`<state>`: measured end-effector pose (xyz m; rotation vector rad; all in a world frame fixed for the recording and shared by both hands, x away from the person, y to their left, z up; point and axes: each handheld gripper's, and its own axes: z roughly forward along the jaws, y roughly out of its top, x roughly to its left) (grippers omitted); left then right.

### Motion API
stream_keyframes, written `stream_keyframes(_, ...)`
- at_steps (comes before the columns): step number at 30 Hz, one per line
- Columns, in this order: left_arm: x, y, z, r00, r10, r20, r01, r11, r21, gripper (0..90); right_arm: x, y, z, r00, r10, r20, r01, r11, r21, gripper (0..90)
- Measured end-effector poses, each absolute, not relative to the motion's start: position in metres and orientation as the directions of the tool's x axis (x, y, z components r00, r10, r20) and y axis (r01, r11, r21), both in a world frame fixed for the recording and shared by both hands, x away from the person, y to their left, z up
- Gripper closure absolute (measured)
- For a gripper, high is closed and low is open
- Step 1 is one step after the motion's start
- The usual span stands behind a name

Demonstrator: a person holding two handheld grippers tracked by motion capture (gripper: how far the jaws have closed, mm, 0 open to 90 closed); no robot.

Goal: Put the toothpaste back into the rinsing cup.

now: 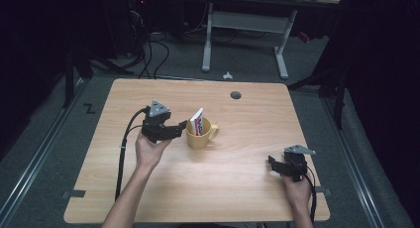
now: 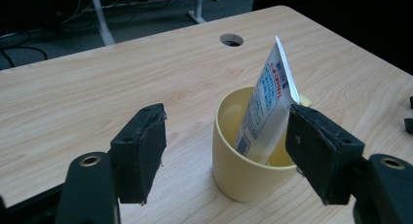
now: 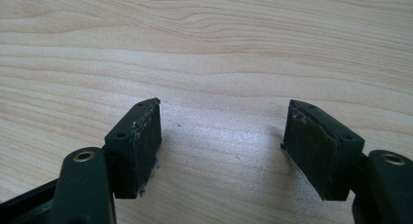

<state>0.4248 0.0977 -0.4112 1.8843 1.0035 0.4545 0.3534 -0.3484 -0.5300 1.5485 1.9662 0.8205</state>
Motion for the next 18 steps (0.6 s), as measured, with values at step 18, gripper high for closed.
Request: stream_keyframes(18, 0.420, 0.114, -0.416, 0.565, 0.818, -0.112, 0.475, -0.211, 0.854, 32.4, 0.353, -0.348, -0.530, -0.226, 0.974, -0.020, 0.671, 0.170, 0.722, 30.0)
